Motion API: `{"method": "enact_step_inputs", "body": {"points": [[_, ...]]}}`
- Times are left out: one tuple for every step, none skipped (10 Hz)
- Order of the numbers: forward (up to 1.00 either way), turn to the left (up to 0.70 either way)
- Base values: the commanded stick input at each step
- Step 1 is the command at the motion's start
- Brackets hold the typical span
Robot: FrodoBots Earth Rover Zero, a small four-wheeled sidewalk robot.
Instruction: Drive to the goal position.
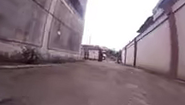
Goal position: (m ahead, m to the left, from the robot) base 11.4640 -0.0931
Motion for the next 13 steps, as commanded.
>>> {"method": "enact_step_inputs", "body": {"points": [[0.7, 0.0], [0.7, 0.0], [0.7, 0.0], [0.7, 0.0], [0.7, 0.0], [0.7, 0.0], [0.7, 0.0], [0.7, 0.0], [0.7, 0.0], [0.7, 0.0], [0.7, 0.0], [0.7, 0.0], [0.7, 0.0]]}}
